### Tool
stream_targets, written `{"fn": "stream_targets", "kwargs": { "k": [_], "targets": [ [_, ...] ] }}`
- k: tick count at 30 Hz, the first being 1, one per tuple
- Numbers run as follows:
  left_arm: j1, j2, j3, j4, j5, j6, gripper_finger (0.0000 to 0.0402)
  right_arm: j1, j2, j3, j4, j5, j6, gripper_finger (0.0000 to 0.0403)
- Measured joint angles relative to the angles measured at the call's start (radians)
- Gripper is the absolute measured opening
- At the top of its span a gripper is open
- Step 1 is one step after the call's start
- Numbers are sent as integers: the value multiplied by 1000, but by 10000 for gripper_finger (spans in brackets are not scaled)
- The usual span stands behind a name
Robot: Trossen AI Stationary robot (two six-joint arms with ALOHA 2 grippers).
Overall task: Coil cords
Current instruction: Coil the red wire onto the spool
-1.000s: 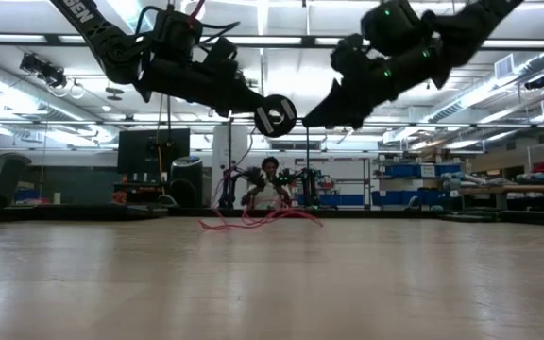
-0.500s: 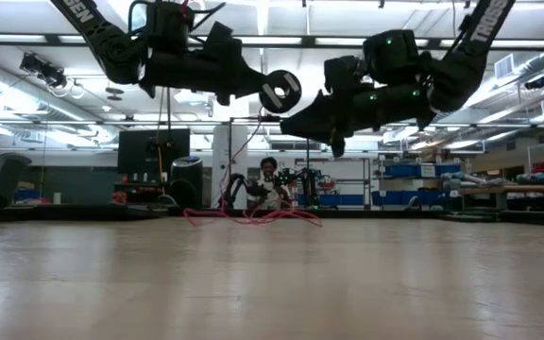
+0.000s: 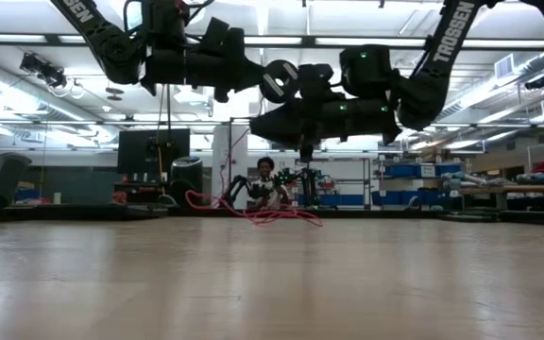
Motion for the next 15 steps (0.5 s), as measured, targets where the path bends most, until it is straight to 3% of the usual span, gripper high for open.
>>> {"fn": "stream_targets", "kwargs": {
  "k": [15],
  "targets": [
    [-6, 0, 0, 18, -8, -4, 6, 6, 10, 35, -7, 21, -73, 85]
  ]
}}
